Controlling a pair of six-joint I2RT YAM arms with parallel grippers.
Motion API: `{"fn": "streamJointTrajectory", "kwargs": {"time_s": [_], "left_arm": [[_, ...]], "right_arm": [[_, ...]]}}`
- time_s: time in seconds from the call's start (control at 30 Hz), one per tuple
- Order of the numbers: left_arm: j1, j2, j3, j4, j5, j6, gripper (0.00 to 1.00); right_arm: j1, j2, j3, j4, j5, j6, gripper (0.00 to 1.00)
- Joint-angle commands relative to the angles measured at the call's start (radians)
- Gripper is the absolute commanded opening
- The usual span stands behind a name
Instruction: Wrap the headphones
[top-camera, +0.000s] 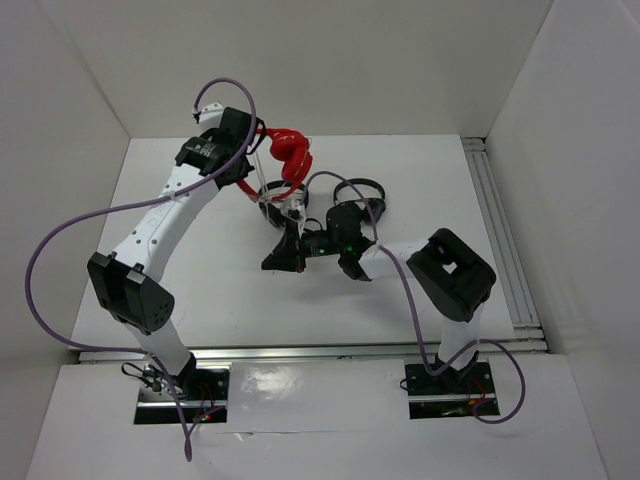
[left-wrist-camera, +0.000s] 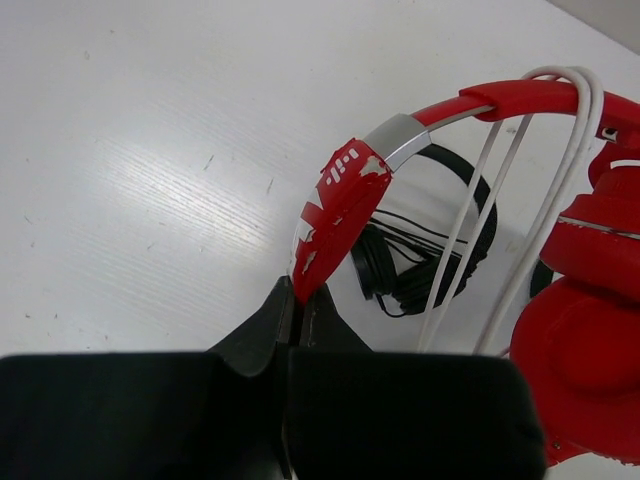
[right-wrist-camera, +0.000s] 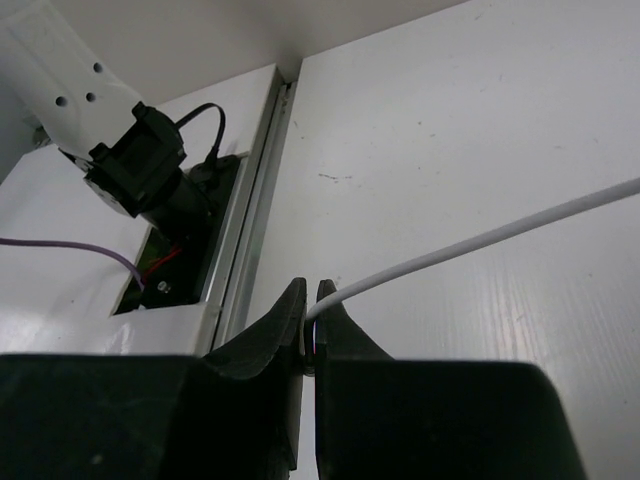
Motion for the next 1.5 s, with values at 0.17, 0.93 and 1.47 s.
{"fn": "streamJointTrajectory", "kwargs": {"time_s": [0.17,0.93,1.47], "left_arm": [[0.013,0.019,-0.103,0.123,-0.048,-0.038,0.00],[-0.192,-0.038,-0.494,0.279,0.179,0.138,0.00],[-0.205,-0.174,-0.605,0.278,0.305,0.127,0.00]], "right_arm": [[0.023,-0.162,0.095,-0.459,0.025,-0.290,0.00],[0.032,-0.241,0.311,-1.084,0.386,-0.665,0.00],[0.051,-0.335,0.189,-0.968,0.533,-0.654,0.03]]}}
